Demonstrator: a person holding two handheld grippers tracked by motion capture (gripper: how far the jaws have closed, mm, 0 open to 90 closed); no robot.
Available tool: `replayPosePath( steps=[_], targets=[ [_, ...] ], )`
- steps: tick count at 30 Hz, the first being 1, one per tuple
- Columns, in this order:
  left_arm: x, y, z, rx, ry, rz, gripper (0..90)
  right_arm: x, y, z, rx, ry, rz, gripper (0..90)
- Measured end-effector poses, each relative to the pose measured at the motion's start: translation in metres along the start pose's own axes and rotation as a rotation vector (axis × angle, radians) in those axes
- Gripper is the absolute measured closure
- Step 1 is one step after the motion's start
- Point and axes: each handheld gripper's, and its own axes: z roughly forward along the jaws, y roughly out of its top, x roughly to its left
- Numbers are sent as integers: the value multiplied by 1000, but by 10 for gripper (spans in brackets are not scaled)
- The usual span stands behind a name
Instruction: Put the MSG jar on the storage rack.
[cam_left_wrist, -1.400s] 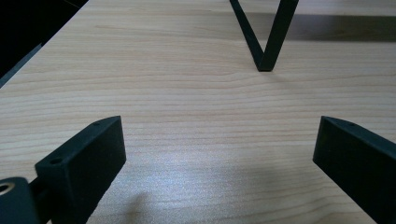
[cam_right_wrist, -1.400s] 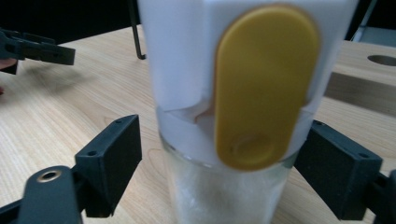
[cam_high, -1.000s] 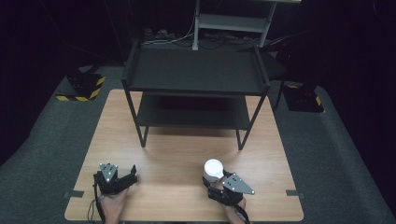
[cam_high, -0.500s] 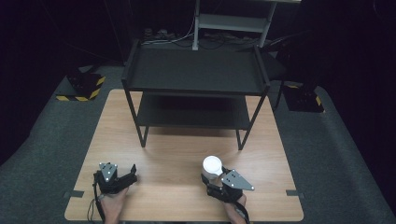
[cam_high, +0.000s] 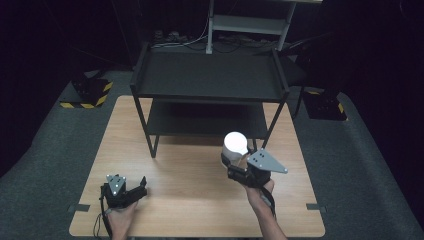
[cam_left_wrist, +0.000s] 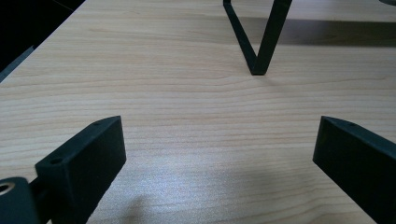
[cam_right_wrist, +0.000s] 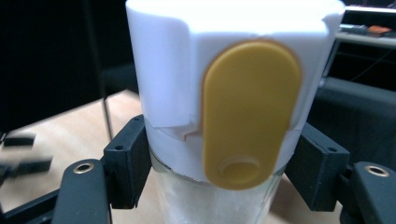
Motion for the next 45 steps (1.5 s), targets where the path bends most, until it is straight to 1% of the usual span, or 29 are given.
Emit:
replayPosePath(
  steps=[1,3,4,6,7,9,10,11,12,14,15,16,17,19,22,23,24,25,26,27,30,31,32,33,37,39,42,43,45],
  targets=[
    [0,0,0,0,-1,0,27,-3,10,5,-10,-20,10,300],
    [0,0,0,-3,-2,-5,27,-4,19,12,-11,-44,-1,300],
    [0,0,0,-3,-2,-5,27,-4,19,12,-11,-44,-1,300],
    [1,0,0,-4,-3,-5,27,-4,28,20,-4,-60,-9,300],
    [1,-1,0,-4,-3,-5,27,-4,34,28,0,-69,-14,300],
    [1,-1,0,-5,-4,-5,27,-3,39,35,6,-75,-18,300],
    [1,-1,0,-5,-4,-5,27,-3,39,35,6,-75,-18,300],
    [1,-1,-1,-7,-4,-8,27,-2,43,41,12,-78,-22,300],
    [1,-1,-1,-7,-4,-8,27,-2,43,41,12,-78,-22,300],
    [1,-1,-1,-9,-7,-8,27,-2,45,47,24,-82,-21,300],
    [2,-2,-1,-10,-9,-8,27,-2,46,52,26,-87,-11,300],
    [2,-2,-1,-10,-9,-8,27,-2,46,52,26,-87,-11,300],
    [2,-2,-1,-10,-9,-8,27,-3,47,56,24,-93,10,300],
    [2,-2,-1,-10,-11,-7,27,-4,48,60,22,-100,24,300],
    [2,-2,-1,-13,-12,-10,27,-4,50,65,26,-115,27,300],
    [2,-2,-1,-15,-13,-12,27,-5,51,71,30,-128,49,300],
    [2,-2,-1,-15,-13,-12,27,-5,51,71,30,-128,49,300],
    [2,-2,-1,-15,-14,-11,27,-5,52,76,31,-143,69,300],
    [2,-2,-1,-15,-14,-11,27,-5,52,76,31,-143,69,300],
    [2,-2,-1,-15,-14,-12,27,-5,53,81,32,-157,71,300],
    [3,-2,-1,-16,-15,-13,27,-5,54,86,39,-169,73,300],
    [3,-3,-2,-19,-17,-14,27,-4,54,90,46,-182,78,300],
    [3,-3,-2,-19,-17,-14,27,-4,54,90,46,-182,78,300],
    [3,-3,-2,-19,-18,-14,27,-5,53,93,49,-189,93,300],
    [3,-3,-1,-19,-18,-12,27,-5,48,97,45,-198,103,300],
    [3,-3,-1,-19,-18,-14,27,-5,48,98,50,-201,101,300],
    [3,-2,-1,-18,-16,-14,27,-4,44,99,37,-206,95,299],
    [3,-2,-1,-17,-15,-12,27,-1,40,101,25,-212,70,297],
    [3,-2,-1,-17,-15,-12,27,-1,38,101,18,-214,79,297]
  ],
)
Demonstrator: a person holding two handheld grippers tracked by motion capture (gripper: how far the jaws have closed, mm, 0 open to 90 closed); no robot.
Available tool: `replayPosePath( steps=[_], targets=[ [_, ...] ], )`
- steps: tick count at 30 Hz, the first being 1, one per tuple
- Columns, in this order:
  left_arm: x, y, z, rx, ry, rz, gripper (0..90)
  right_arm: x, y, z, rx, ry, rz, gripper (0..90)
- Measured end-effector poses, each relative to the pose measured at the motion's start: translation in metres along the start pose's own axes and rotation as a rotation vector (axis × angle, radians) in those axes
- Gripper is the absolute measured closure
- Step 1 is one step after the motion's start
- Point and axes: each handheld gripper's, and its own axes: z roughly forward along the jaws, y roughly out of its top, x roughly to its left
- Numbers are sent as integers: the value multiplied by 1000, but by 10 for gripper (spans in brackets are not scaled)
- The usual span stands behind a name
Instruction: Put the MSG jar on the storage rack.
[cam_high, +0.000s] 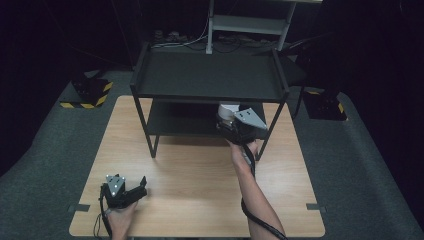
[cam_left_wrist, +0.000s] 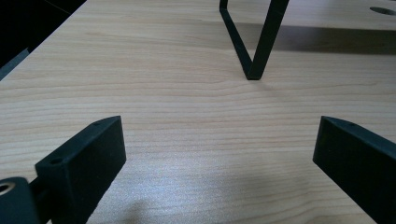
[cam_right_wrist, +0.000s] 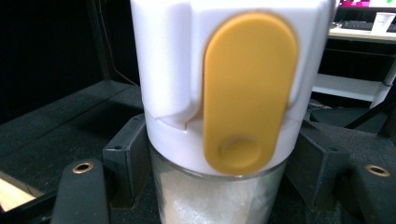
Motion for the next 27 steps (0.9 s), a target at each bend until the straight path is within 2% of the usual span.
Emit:
replayPosePath(
  steps=[6,9,13,15,16,17,19,21,23,24,25,26,27],
  targets=[
    [0,0,0,0,0,-1,27,1,-4,0,-14,-2,3,292],
    [0,0,0,-2,-1,-3,27,-3,-6,2,-1,23,15,200],
    [1,0,-1,-1,-3,-1,27,-9,-19,-7,-38,42,9,145],
    [0,0,0,1,-2,0,27,-15,-30,-20,-61,49,-3,136],
    [0,0,0,1,-3,4,27,-18,-43,-35,-74,55,-14,136],
    [0,0,0,1,-3,4,27,-18,-43,-35,-74,55,-14,136],
    [0,0,0,2,-1,4,27,-22,-64,-58,-84,64,-40,137],
    [-1,1,0,5,1,8,27,-26,-85,-77,-86,66,-47,139],
    [-1,1,0,8,3,11,27,-32,-114,-102,-58,41,-63,144],
    [-2,1,1,11,4,12,27,-35,-122,-109,-42,29,-65,147],
    [-2,2,1,13,6,14,27,-39,-132,-117,-25,7,-57,147],
    [-3,2,1,14,10,16,27,-46,-148,-129,2,-42,-17,146],
    [-3,2,1,14,10,16,27,-46,-148,-129,2,-42,-17,146]
  ],
)
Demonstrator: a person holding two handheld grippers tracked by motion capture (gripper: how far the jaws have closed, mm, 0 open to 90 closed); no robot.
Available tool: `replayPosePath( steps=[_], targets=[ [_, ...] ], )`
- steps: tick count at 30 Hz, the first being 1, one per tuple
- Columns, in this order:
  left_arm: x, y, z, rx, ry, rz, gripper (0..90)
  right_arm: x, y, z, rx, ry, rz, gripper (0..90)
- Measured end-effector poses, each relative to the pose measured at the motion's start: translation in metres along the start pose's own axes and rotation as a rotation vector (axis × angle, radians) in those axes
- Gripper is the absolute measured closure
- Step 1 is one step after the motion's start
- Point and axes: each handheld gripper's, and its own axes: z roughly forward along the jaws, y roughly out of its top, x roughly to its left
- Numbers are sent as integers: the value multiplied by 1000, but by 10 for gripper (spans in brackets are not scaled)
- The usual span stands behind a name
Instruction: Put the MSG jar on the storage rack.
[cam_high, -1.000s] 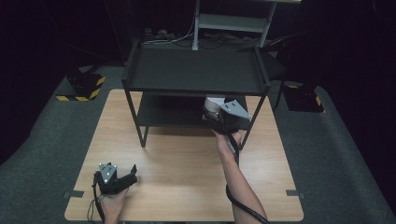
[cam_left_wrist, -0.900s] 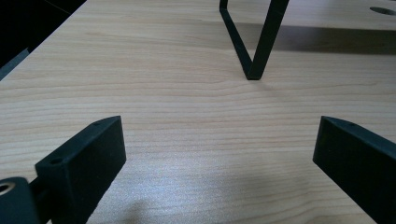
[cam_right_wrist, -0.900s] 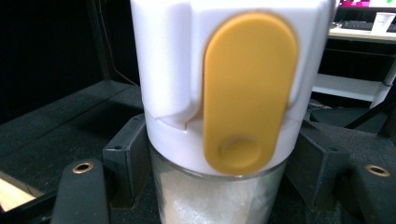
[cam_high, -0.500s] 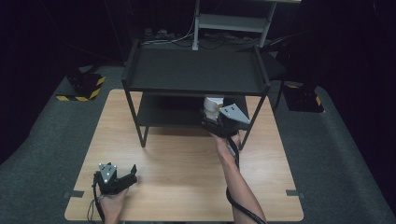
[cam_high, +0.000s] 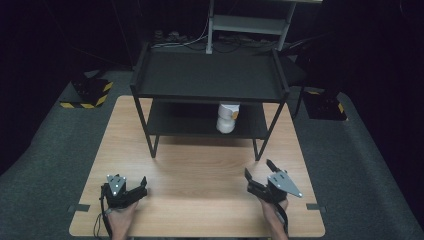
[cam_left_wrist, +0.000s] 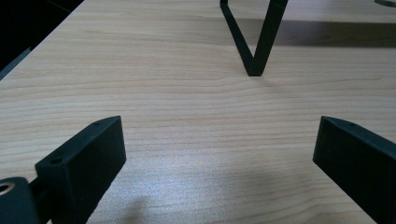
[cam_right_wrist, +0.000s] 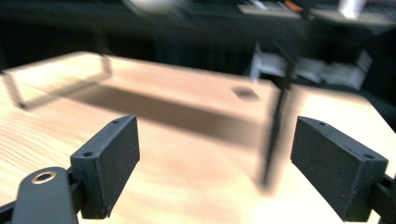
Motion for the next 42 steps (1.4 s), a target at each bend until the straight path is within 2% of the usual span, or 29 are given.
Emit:
replayPosePath(
  steps=[1,2,5,7,10,11,13,18,23,42],
  targets=[
    [0,0,0,2,1,1,27,-10,-14,-8,45,-51,41,143],
    [0,0,0,2,1,1,27,-10,-14,-8,45,-51,41,143],
    [-1,1,0,3,3,1,27,-23,-33,-15,106,-122,71,140],
    [-1,0,0,4,3,3,27,-26,-36,-16,123,-133,86,139],
    [-2,1,0,8,6,5,27,-26,-38,-17,103,-135,78,140],
    [-2,1,0,8,8,4,27,-26,-36,-14,124,-135,70,140],
    [-3,0,-1,8,10,4,27,-25,-36,-13,125,-140,64,140],
    [-4,1,-1,10,15,5,27,-27,-37,-14,119,-150,97,138],
    [-4,1,0,11,17,6,27,-25,-36,-13,124,-150,76,141],
    [-3,1,-2,11,15,4,27,-21,-34,-10,145,-158,57,145]
  ],
)
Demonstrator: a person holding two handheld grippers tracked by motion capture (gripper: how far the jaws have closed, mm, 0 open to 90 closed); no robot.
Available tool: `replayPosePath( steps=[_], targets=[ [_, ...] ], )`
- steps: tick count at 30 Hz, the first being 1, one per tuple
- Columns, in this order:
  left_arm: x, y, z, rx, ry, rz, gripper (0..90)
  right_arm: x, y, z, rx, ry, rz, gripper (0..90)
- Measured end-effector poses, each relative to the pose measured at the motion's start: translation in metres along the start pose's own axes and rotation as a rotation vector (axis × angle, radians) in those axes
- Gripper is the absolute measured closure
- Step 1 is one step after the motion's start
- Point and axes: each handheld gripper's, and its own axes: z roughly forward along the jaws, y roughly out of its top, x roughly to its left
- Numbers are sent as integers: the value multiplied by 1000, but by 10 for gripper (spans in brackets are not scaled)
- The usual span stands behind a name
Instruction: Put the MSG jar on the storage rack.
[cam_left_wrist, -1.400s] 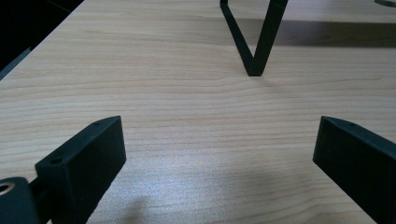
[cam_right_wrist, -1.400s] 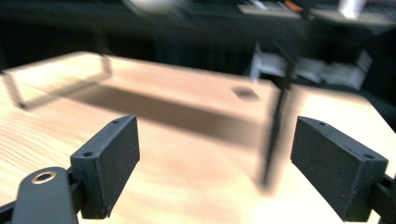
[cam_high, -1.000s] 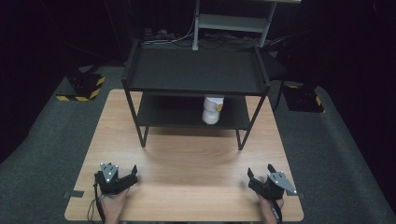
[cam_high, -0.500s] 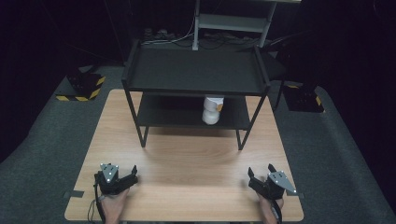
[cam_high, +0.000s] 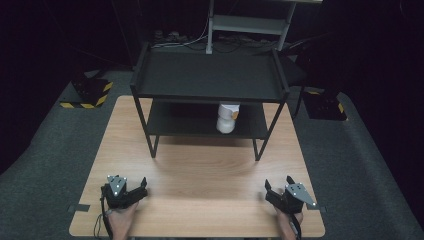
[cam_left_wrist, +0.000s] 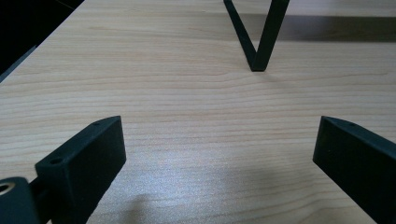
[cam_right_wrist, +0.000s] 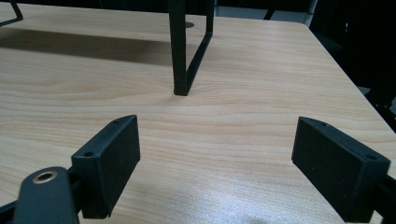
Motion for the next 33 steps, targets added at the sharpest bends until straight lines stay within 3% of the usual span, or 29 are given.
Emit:
replayPosePath(
  steps=[33],
  targets=[
    [1,-1,0,-6,-4,-4,27,1,-1,-1,-3,-10,8,144]
  ],
)
